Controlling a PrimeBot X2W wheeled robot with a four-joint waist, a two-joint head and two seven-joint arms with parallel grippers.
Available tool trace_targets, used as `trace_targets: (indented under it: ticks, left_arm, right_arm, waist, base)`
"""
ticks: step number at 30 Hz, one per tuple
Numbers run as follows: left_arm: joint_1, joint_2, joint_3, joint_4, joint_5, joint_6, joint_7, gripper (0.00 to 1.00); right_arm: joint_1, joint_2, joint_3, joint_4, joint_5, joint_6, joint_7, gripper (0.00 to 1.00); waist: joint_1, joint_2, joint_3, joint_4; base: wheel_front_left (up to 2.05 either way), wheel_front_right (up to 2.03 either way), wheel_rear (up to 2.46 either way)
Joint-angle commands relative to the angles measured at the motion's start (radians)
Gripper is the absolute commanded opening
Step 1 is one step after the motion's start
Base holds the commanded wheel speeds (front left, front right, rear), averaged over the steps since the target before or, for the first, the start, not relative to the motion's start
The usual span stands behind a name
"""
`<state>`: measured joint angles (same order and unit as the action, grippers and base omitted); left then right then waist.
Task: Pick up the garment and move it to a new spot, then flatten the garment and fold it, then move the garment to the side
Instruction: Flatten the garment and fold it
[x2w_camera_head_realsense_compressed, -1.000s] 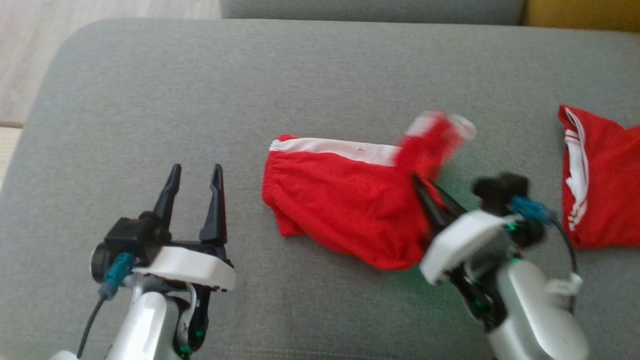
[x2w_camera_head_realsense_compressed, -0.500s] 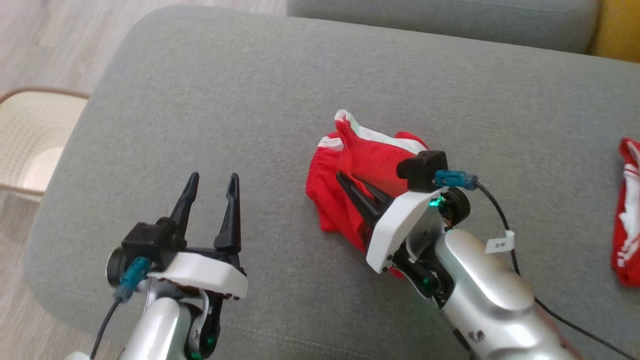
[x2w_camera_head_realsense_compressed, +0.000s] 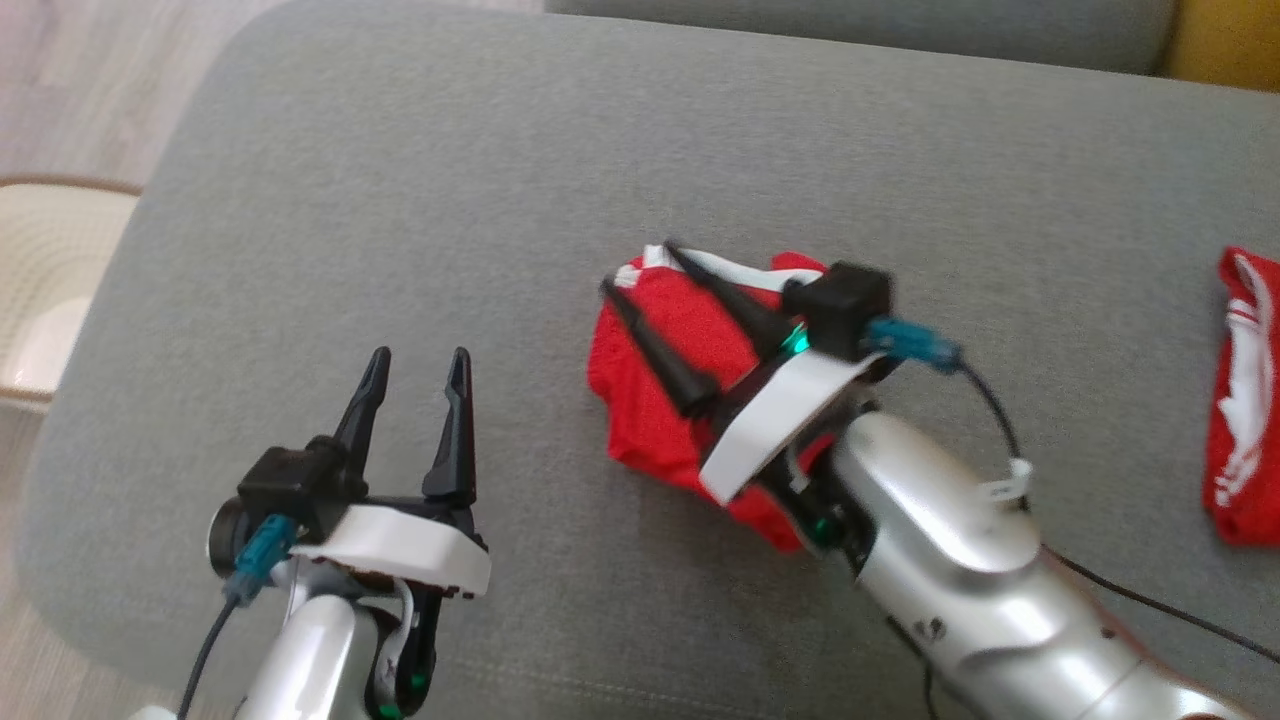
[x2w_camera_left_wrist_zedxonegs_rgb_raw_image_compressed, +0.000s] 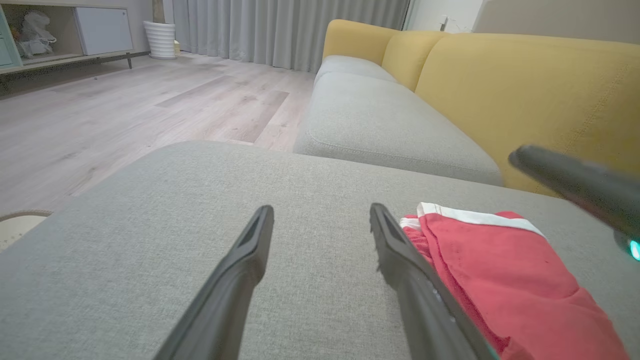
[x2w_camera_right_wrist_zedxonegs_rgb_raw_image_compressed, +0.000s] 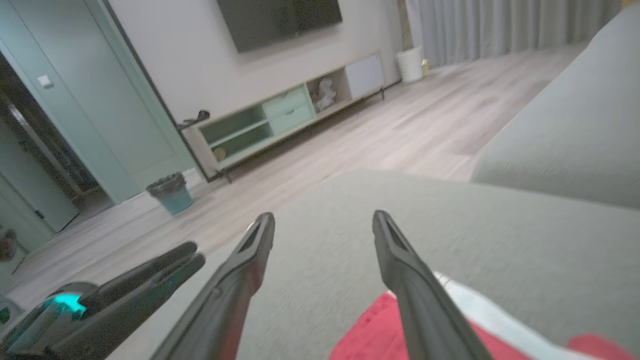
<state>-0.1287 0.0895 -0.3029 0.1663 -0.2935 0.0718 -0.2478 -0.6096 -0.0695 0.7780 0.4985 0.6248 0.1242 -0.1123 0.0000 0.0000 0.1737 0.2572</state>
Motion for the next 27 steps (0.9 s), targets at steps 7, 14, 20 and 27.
trace_targets:
  ticks: [7,14,20,27]
  left_arm:
    - [-0.027,0.026,0.050,-0.041,-0.001,0.015,-0.009,1.00]
    - [-0.005,0.055,0.062,-0.075,0.002,0.022,-0.009,1.00]
    - [0.040,0.084,0.073,-0.109,0.000,0.033,0.002,1.00]
    - [0.095,0.109,0.076,-0.135,-0.001,0.042,0.019,1.00]
  right_arm:
    - [0.069,-0.006,-0.287,-0.092,-0.210,0.007,-0.087,1.00]
    - [0.316,-0.035,-0.610,-0.337,-0.408,0.007,-0.012,1.00]
    - [0.516,-0.014,-0.740,-0.527,-0.483,0.007,0.096,1.00]
    - [0.620,0.001,-0.745,-0.621,-0.499,0.007,0.155,1.00]
  waist:
    - [0.0000,0.0000,-0.025,-0.070]
    - [0.0000,0.0000,-0.047,-0.114]
    - [0.0000,0.0000,-0.064,-0.144]
    - [0.0000,0.0000,-0.108,-0.152]
  base:
    - [0.00,0.00,0.00]
    - [0.00,0.00,0.00]
    - [0.00,0.00,0.00]
    - [0.00,0.00,0.00]
